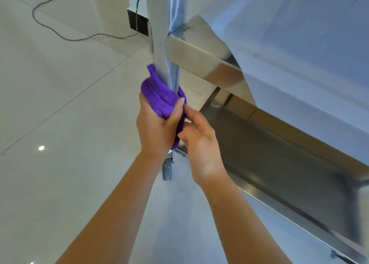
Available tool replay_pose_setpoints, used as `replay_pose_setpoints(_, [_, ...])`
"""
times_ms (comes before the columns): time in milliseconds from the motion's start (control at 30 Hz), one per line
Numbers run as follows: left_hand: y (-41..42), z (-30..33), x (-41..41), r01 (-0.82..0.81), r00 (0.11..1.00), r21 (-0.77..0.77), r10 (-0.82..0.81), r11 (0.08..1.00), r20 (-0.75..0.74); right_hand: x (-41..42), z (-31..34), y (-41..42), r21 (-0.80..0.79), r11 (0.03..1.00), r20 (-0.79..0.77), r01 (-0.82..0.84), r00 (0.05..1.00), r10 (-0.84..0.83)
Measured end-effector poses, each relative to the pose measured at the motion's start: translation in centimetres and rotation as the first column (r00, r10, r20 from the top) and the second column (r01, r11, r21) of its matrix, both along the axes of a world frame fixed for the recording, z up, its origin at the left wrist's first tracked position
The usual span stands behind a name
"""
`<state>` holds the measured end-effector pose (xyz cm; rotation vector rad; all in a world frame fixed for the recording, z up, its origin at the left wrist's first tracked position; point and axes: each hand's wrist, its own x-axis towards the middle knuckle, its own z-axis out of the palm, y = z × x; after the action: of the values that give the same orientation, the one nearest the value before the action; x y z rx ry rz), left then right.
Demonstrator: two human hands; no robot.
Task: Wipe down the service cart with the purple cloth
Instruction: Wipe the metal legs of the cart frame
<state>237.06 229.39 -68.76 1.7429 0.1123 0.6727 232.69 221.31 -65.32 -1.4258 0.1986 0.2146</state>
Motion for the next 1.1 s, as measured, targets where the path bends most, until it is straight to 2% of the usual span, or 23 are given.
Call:
replay_pose_setpoints(100, [0.2,-2.7,0.0,0.029,0.996,0.005,-0.029,1.000,-0.090,0.2,-1.9,0.2,-0.089,0.995,-0.030,-0.039,0.999,0.036])
replay_pose_setpoints(233, [0.4,-6.4,-0.5,0.084,0.969,0.014,-0.079,0.996,-0.234,0.0,-3.8,0.9,-0.391,0.911,-0.044,-0.131,0.991,0.124])
replay_pose_setpoints(300, [0.4,-7.2,-0.5,0.087,0.969,0.001,-0.085,0.996,-0.230,-0.5,-4.7,0.9,-0.529,0.846,0.060,-0.068,0.991,0.117])
replay_pose_setpoints(367, [0.2,-7.2,-0.5,0.079,0.971,-0.011,-0.080,0.997,-0.225,-1.3,-5.4,0.1,-0.624,0.778,0.169,0.068,0.984,0.049])
replay_pose_setpoints(433, [-0.3,-6.8,-0.8,0.036,0.975,-0.020,-0.039,0.999,-0.220,-2.3,-5.8,-1.4,-0.741,0.648,0.183,0.177,0.981,-0.059])
replay_pose_setpoints(500, [-1.0,-6.5,-1.3,-0.020,0.977,-0.021,0.015,1.000,-0.215,-3.0,-6.0,-3.2,-0.860,0.490,0.068,0.142,0.984,-0.165])
replay_pose_setpoints(567, [-1.7,-6.3,-1.9,-0.058,0.974,-0.011,0.054,0.998,-0.222,-3.8,-6.2,-4.4,-0.924,0.382,-0.084,0.010,0.970,-0.228])
replay_pose_setpoints(667, [-2.8,-6.0,-2.8,-0.100,0.963,-0.048,0.085,0.994,-0.255,-4.9,-6.1,-5.0,-0.929,0.339,-0.228,-0.148,0.950,-0.211])
replay_pose_setpoints(733, [-3.9,-6.2,-4.1,-0.094,0.937,-0.052,0.071,0.994,-0.341,-5.6,-6.3,-5.0,-0.915,0.324,-0.298,-0.241,0.944,-0.139])
replay_pose_setpoints(800, [-6.0,-6.2,-6.6,0.015,0.849,-0.033,-0.030,0.999,-0.527,-5.6,-6.4,-5.7,-0.908,0.325,-0.301,-0.263,0.951,-0.073])
replay_pose_setpoints(867, [-8.5,-6.1,-9.3,0.235,0.694,-0.079,-0.224,0.969,-0.684,-5.2,-6.3,-7.2,-0.904,0.364,-0.237,-0.224,0.971,0.008])
replay_pose_setpoints(900, [-9.5,-6.2,-10.2,0.329,0.628,-0.094,-0.292,0.940,-0.722,-5.1,-6.1,-8.1,-0.888,0.404,-0.214,-0.217,0.975,0.053])
replay_pose_setpoints(933, [-10.1,-6.6,-10.8,0.387,0.600,-0.074,-0.312,0.919,-0.737,-5.0,-5.9,-9.0,-0.857,0.466,-0.206,-0.221,0.975,0.084])
replay_pose_setpoints(967, [-10.1,-6.7,-11.0,0.437,0.591,-0.004,-0.290,0.900,-0.752,-5.1,-5.7,-9.8,-0.815,0.534,-0.200,-0.224,0.974,0.103])
replay_pose_setpoints(1000, [-9.7,-7.1,-10.9,0.478,0.631,0.179,-0.195,0.860,-0.751,-5.2,-5.6,-10.7,-0.769,0.600,-0.195,-0.222,0.975,0.109])
replay_pose_setpoints(1067, [-9.0,-7.8,-10.1,0.466,0.767,0.539,-0.016,0.702,-0.642,-5.8,-5.7,-11.8,-0.654,0.735,-0.152,-0.180,0.983,0.106])
replay_pose_setpoints(1100, [-8.7,-8.2,-9.4,0.438,0.829,0.644,-0.006,0.627,-0.559,-6.1,-5.8,-12.2,-0.595,0.791,-0.115,-0.143,0.989,0.092])
